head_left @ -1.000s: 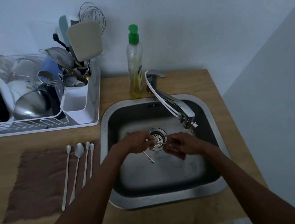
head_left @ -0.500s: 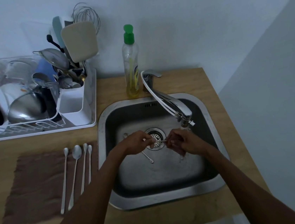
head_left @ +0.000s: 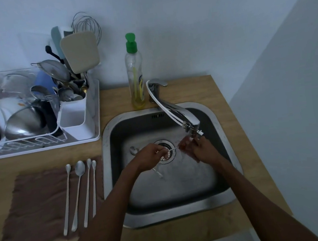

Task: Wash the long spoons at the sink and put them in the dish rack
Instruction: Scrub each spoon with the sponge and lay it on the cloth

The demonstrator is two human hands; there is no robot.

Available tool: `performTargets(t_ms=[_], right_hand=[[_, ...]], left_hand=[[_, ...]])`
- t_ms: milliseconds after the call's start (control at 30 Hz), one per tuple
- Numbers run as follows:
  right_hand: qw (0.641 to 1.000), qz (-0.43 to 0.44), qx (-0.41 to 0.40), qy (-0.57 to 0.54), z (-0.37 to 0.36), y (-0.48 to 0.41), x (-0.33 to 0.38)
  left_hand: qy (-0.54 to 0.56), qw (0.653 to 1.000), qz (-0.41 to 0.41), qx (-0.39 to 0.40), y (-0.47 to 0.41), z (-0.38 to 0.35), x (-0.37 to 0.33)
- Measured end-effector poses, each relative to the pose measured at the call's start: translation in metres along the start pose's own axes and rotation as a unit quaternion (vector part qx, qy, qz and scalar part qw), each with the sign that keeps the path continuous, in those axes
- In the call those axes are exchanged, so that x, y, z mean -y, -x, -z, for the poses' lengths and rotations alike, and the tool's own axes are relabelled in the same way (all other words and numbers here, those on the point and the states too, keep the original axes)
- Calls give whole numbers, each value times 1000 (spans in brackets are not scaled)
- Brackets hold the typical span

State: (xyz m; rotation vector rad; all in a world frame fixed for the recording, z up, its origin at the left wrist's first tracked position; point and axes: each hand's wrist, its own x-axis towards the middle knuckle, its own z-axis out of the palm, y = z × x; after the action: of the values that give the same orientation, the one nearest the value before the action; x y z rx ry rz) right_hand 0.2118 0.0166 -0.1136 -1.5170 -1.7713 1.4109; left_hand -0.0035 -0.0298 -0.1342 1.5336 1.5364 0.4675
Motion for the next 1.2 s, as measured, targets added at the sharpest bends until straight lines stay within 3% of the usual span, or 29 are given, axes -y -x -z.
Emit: performTargets(t_ms=[100,167,267,400,567,667,800,833,900,1000,1067,1133,1200], right_hand=[[986,-36,-108,-123,-11,0,-2],[979,-49,-139,-142,-18,5,-8],[992,-27,-65,-102,-12,16,0],[993,-4,95,64,12,17,11],[982,-10,168,84,21,13,9],[993,-15,117,5,15,8,-2],[989,-38,-76,-125,-13,8,-11],[983,-54,-94,-145,-17,9,-11],[991,-63,-42,-112,-17,7,-21],[994,3,82,67,3,-2,-23],[984,39,125,118,15,-7,-15],[991,36,102,78,17,-6,-8],[999,-19,2,-46,11,-7,-12]], left_hand=[[-3,1000,-14,-11,-3,-7,-16],[-13,1000,-14,-5,-5,-7,-21],[-44,999,-18,7,-4,8,-19],[-91,993,-26,64,-2,24,-19],[-114,990,-26,76,0,19,-24],[-103,994,-13,42,3,14,-25],[-71,997,2,7,2,10,-28],[-72,997,6,7,2,10,-25],[-76,997,13,21,3,12,-16],[-105,993,23,55,5,14,-13],[-113,992,21,58,5,13,-16],[-90,995,23,40,5,10,-22],[-55,998,34,9,6,2,-28]])
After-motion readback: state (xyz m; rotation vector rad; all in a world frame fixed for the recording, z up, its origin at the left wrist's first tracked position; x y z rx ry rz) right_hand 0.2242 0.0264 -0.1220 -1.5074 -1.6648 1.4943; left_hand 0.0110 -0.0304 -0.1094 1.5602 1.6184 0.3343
